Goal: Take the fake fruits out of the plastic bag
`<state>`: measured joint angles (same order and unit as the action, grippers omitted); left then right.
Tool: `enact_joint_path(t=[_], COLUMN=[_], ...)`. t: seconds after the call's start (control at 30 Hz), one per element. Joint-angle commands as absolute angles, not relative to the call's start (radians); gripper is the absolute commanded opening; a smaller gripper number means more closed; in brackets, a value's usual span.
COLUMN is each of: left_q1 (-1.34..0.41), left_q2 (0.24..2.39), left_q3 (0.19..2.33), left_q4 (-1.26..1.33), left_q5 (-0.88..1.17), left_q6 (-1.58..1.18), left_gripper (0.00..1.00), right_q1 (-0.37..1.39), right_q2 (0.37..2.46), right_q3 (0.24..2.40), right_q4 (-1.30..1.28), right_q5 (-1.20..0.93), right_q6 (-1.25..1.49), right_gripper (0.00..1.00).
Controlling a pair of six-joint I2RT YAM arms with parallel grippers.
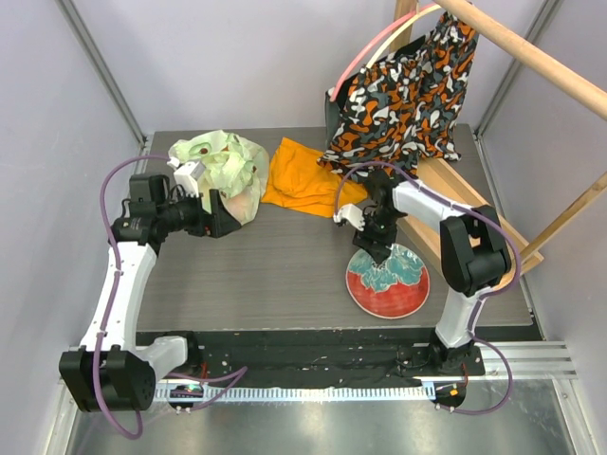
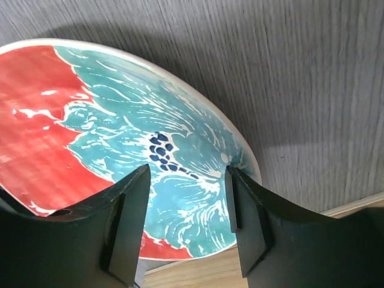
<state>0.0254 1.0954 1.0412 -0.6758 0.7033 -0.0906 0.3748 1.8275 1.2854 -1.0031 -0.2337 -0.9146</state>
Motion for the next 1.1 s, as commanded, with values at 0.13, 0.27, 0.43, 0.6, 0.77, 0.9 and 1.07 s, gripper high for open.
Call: enact_joint_path(t=[0.13,0.27,0.43,0.6,0.77,0.9,1.07], left_q1=[0.028,0.028,0.028,0.028,0.028,0.028,0.031], left_q2=[1.065,1.066,1.052,1.022,0.991,0.983,0.995], left_q3=[1.052,1.080,1.092,1.071,1.068,1.049,1.089], left_q4=[-0.695,-0.709,-0.704,-0.726,-0.741,-0.724,-0.681], left_q5=[0.683,0.657,0.635,0.591,0.558,0.548,0.499], left_q6=[-0.058,-0.035,-0.037,-0.029,-0.017,-0.021,-0.078], left_gripper=[0.84,0.84,0.84,0.84,0.84,0.84,0.85], right_q1=[0.483,0.607,0.687,0.750,0.791,0.883,0.916], right_q2=[1.921,1.847,1.847,1.933,1.953,1.959,1.970], right_q3=[1.327,1.198,1.230,1.364,1.436,1.456,1.538], right_q4=[-0.962,-0.832,-0.796,-0.802,-0.801,-0.776,-0.784], right_q5=[-0.322,-0.290,-0.322,-0.331,-0.334,-0.302,-0.232], right_q6=[-0.883,-0.821,-0.727,-0.703,-0.680,-0.676,-0.646], right_gripper=[0.55,0.52,0.49,0.48,0.48,0.48,0.50])
